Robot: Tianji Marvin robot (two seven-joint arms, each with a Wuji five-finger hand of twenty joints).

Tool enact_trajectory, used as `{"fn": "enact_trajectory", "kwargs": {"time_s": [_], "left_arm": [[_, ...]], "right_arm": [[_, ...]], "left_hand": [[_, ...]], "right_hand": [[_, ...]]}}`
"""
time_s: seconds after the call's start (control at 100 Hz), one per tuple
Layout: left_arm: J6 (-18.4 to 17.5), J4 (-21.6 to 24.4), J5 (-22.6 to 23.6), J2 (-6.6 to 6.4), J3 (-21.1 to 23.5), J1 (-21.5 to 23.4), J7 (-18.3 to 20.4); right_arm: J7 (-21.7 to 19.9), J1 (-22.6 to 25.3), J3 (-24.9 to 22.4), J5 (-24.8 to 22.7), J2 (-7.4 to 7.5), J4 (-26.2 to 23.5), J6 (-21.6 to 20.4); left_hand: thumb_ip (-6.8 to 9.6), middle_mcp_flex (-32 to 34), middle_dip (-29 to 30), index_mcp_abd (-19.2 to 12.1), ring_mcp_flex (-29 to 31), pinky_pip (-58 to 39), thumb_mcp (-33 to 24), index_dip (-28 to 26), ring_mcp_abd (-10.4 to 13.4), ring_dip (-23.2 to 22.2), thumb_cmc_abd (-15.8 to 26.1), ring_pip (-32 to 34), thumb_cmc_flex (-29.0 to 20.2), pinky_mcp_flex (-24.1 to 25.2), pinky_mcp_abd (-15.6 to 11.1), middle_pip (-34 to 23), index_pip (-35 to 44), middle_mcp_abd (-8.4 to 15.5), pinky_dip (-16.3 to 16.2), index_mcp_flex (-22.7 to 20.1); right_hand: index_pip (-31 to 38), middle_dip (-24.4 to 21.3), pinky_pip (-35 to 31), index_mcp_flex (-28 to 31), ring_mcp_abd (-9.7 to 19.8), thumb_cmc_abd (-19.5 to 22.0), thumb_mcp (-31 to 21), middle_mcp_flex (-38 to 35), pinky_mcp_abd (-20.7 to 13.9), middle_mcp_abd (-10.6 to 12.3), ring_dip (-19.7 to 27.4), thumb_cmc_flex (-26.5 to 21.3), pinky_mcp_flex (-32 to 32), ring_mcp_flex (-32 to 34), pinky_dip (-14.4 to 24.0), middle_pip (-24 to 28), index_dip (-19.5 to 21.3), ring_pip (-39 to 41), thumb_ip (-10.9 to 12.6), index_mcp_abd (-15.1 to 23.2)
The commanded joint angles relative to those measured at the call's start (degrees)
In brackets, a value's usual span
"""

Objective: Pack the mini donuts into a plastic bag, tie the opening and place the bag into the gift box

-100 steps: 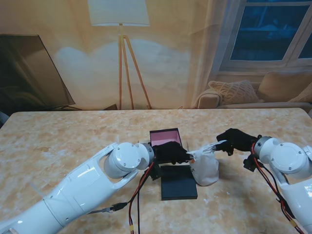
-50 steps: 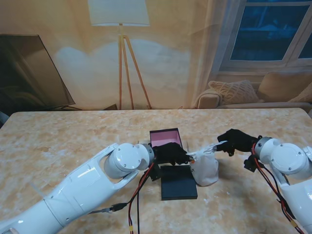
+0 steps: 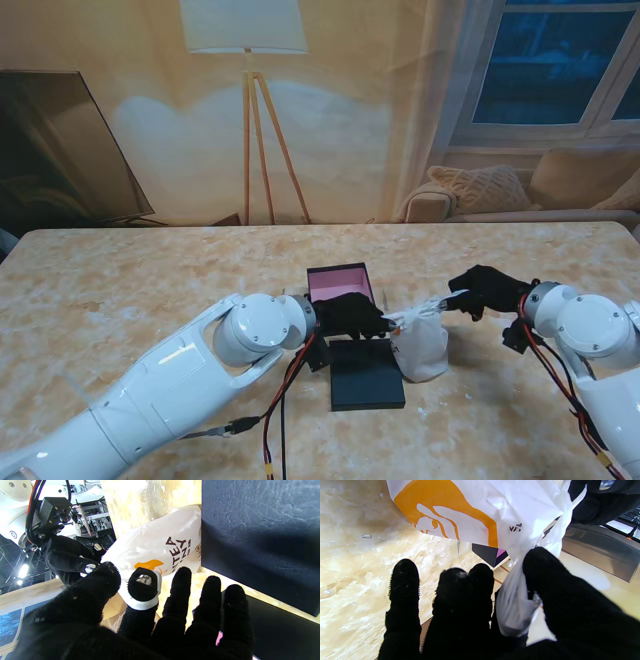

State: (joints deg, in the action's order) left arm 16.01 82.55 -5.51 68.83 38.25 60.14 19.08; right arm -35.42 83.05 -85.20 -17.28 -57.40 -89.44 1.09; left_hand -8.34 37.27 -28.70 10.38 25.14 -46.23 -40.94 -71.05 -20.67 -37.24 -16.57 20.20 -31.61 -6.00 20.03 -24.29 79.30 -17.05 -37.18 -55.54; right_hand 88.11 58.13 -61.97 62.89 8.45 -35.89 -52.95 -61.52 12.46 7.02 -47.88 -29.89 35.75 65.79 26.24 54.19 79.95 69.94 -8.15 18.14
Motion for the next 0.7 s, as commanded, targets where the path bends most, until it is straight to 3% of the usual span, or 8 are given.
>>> {"fn": "enact_trajectory", "kwargs": {"time_s": [0.0,0.69], "left_arm": [[0.09,-0.53,-0.23,-0.63,0.13,0.08,1.31],[0.05,-0.62,-0.33,-0.87,0.06,-0.02,2.1]], "right_arm": [[-0.33,0.44,-0.45,-0.44,-0.05,0.45,0.06],[0.21,0.52,-0.95,-1.42,-0.09,1.2,-0.14]], "left_hand": [[0.37,1.43,-0.63,4.24,0.93,-1.31,1.5,0.01,-0.46,-1.5,-0.4,1.57,-0.24,-0.16,0.69,-0.78,3.69,0.93,-0.95,-4.6],[0.44,1.66,-0.81,4.35,1.06,-2.01,1.92,0.1,-0.54,-1.76,-0.32,1.77,-0.45,-0.37,0.66,-0.99,3.74,0.93,-1.21,-4.88]], "right_hand": [[7.0,1.95,-1.22,3.39,2.01,0.82,-0.74,-1.89,0.52,-0.73,-2.07,-1.22,-0.28,2.22,0.78,2.21,0.27,1.37,1.0,-1.1],[7.04,2.06,-1.21,3.41,2.06,0.75,-0.9,-2.0,0.45,-0.78,-2.12,-1.29,-0.24,2.37,0.76,2.33,0.26,1.66,1.05,-1.23]]}}
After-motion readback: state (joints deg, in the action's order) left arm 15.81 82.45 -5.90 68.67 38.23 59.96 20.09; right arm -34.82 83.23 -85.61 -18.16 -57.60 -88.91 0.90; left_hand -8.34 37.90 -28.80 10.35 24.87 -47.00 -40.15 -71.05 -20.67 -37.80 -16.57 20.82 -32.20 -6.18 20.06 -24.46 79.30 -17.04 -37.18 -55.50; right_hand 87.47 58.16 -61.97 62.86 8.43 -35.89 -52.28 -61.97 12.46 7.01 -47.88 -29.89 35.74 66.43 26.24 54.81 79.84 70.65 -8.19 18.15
